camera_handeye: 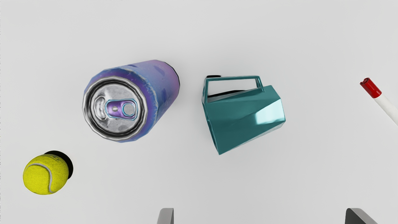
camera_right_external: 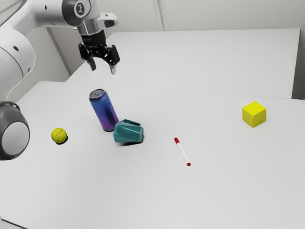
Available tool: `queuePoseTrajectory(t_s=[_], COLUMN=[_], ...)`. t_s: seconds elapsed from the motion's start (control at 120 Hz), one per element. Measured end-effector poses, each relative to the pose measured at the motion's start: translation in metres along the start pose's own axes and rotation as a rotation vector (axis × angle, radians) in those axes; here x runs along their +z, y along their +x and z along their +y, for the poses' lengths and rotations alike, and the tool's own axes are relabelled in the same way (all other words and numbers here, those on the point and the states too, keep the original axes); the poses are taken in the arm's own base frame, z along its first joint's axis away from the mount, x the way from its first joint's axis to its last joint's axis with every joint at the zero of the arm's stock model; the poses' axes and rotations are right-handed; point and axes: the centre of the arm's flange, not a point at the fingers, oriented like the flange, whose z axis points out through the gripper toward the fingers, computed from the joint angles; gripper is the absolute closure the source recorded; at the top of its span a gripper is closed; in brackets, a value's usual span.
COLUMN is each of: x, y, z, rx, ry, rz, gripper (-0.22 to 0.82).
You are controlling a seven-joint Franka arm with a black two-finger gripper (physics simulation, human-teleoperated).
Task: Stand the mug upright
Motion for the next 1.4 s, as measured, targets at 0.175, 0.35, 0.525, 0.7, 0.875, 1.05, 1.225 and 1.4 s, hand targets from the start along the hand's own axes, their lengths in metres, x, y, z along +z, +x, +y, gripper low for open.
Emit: queuePoseTrajectory(t_s=[0.175, 0.35, 0.525, 0.7, 0.875, 1.05, 1.225, 1.4], x=[0.001, 0.006, 0.050, 0.086, 0.132, 0.171, 0.196, 0.221], y=[-0.001, -0.009, -0.069, -0.105, -0.116, -0.121, -0.115, -0.102], z=[-0.007, -0.008, -0.008, -0.001, 0.000, 0.002, 0.003, 0.003], rx=[-0.007, -0.010, -0.011, -0.015, -0.042, -0.072, -0.106, -0.159], ry=[0.000, -0.030, -0.114, -0.149, -0.164, -0.179, -0.189, -0.237], rz=[-0.002, 0.000, 0.003, 0.043, 0.060, 0.091, 0.135, 0.177], gripper=[0.00, 0.00, 0.00, 0.00, 0.00, 0.00, 0.00, 0.00])
